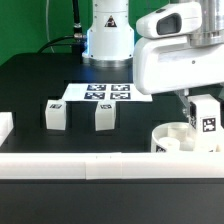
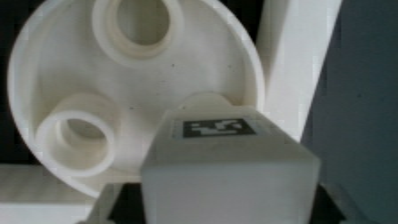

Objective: Assemble stool

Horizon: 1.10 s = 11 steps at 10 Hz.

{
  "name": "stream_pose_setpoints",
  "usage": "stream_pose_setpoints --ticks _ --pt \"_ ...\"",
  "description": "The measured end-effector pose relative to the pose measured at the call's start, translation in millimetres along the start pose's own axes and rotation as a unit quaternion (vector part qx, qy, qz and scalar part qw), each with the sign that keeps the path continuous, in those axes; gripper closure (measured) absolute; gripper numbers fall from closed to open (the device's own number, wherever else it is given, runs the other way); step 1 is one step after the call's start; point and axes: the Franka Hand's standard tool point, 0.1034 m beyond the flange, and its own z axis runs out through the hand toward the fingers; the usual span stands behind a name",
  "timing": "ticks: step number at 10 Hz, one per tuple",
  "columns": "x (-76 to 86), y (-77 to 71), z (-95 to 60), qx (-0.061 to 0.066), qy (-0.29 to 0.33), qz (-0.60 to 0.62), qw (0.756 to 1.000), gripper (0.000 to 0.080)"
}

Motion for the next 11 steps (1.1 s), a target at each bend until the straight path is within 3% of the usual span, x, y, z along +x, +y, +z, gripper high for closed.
stream_pose_setpoints --ticks 7,9,11 --pt "2.0 2.2 -1.6 0.008 0.002 0.21 0.978 0.0462" --pt "3.1 3.8 -2.1 0.025 0.003 0.313 0.949 0.0462" --pt "1.7 0.3 -1.5 0.029 -0.001 0.403 0.915 0.0461"
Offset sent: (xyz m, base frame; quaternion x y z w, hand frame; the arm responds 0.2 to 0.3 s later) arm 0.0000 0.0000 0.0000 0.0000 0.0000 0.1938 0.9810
